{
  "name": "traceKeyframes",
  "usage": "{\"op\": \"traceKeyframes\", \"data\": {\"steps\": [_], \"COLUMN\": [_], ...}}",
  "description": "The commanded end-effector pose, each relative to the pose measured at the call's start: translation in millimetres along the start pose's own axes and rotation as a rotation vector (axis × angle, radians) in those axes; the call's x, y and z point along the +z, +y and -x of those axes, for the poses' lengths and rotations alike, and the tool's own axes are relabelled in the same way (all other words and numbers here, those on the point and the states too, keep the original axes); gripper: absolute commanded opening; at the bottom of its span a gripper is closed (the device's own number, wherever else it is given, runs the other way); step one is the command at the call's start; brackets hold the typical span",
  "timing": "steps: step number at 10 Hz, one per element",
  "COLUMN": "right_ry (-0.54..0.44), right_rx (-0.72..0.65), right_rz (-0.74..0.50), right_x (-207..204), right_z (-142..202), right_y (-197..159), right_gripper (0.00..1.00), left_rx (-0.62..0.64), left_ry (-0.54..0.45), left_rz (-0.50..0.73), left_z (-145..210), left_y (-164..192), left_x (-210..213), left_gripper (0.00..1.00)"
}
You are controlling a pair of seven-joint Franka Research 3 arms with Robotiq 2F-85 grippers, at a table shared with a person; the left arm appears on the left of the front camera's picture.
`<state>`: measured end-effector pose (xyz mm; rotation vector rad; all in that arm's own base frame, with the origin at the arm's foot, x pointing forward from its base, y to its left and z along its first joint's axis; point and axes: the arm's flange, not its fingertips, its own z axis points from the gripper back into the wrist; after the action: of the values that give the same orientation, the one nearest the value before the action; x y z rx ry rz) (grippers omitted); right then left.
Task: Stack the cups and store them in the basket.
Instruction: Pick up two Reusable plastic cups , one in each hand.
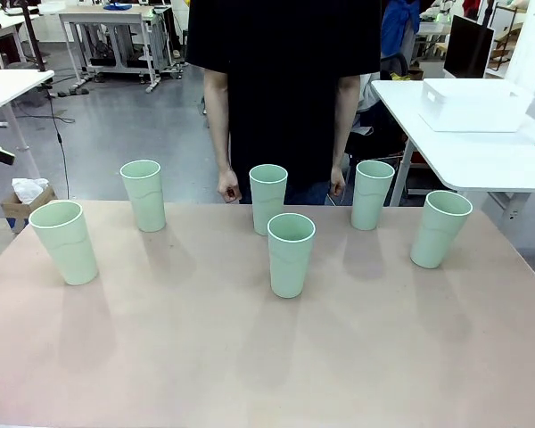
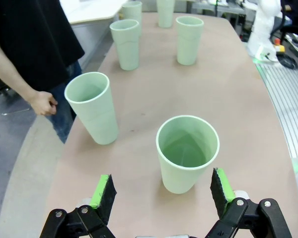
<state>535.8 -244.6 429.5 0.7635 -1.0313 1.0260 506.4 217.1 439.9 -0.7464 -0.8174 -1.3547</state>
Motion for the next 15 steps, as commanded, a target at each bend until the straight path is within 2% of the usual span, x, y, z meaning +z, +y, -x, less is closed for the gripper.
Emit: {"op": "traceKeyframes", "data": {"steps": [1,4,6,8,9,13,15], "right_ry": [0.012,-0.023,-0.077,-0.142,-0.079,-0.094,-0.140], "right_rx": [0.063,0.144,0.172,0.155,0.136,0.137,0.097], "right_rz": [-0.145,-0.385,-0.454,-0.425,-0.431,-0.433,-0.434], "right_x": [-7,-46,-76,-98,-91,-95,-106], "right_z": [22,72,104,121,115,123,129], "right_y": [-20,-31,-23,-18,-20,-20,-14], "right_gripper": [1.00,1.00,1.00,1.00,1.00,1.00,1.00], "left_rx": [-0.093,-0.170,-0.163,-0.140,-0.142,-0.145,-0.137], "left_ry": [-0.004,-0.097,-0.149,-0.142,-0.123,-0.124,-0.253], "left_rz": [0.055,0.104,0.142,0.153,0.135,0.140,0.196], "left_z": [21,70,96,108,107,114,132], "left_y": [7,31,43,54,38,46,49], "left_x": [3,-8,-19,-30,-30,-32,-43], "left_gripper": [1.00,1.00,1.00,1.00,1.00,1.00,1.00]}}
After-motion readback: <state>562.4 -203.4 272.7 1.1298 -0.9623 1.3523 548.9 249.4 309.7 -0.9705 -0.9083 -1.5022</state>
